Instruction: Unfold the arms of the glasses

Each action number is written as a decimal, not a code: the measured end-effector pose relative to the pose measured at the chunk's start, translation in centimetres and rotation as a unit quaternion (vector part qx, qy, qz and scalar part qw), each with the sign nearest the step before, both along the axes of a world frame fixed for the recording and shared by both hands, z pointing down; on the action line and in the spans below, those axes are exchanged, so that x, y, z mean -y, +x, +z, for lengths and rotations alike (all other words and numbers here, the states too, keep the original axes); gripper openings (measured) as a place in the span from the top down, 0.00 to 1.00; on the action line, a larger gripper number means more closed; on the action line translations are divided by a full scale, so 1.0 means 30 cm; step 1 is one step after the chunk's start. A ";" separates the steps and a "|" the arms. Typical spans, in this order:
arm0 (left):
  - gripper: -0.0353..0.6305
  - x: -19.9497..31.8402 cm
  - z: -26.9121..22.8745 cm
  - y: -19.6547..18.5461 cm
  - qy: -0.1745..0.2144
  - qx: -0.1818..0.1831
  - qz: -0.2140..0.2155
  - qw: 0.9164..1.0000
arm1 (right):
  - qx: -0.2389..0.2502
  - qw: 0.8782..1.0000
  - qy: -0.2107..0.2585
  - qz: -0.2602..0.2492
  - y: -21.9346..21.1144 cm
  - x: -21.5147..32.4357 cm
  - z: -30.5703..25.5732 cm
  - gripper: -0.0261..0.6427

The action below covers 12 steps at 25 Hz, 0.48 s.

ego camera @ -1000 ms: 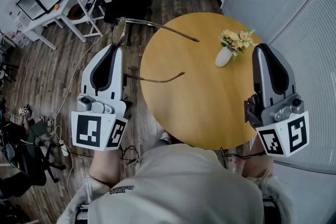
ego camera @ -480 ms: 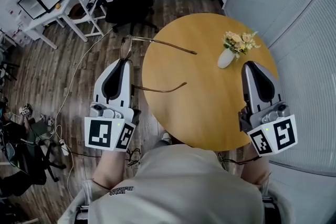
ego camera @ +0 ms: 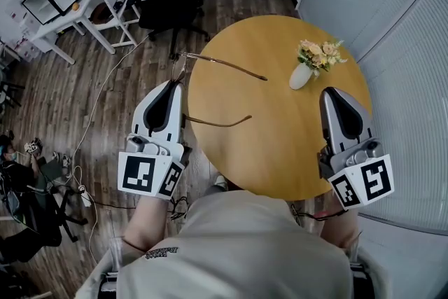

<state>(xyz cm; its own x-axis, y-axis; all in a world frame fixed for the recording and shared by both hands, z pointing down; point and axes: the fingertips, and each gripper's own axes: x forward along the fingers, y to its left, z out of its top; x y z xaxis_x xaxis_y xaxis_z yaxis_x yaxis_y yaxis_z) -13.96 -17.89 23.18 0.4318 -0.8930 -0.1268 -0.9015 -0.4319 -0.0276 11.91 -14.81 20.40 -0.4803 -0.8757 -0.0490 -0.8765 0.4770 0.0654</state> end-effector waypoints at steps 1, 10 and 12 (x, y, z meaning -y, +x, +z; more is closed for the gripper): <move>0.89 -0.001 -0.002 -0.001 0.000 0.000 0.000 1.000 | 0.000 1.000 0.000 -0.001 -0.002 -0.002 -0.002 0.91; 0.89 -0.005 0.017 0.023 -0.011 -0.003 0.005 1.000 | -0.019 1.000 -0.005 0.002 0.009 -0.003 0.030 0.91; 0.89 -0.003 0.017 0.022 -0.012 -0.003 0.006 1.000 | -0.019 1.000 -0.008 0.002 0.008 -0.001 0.035 0.91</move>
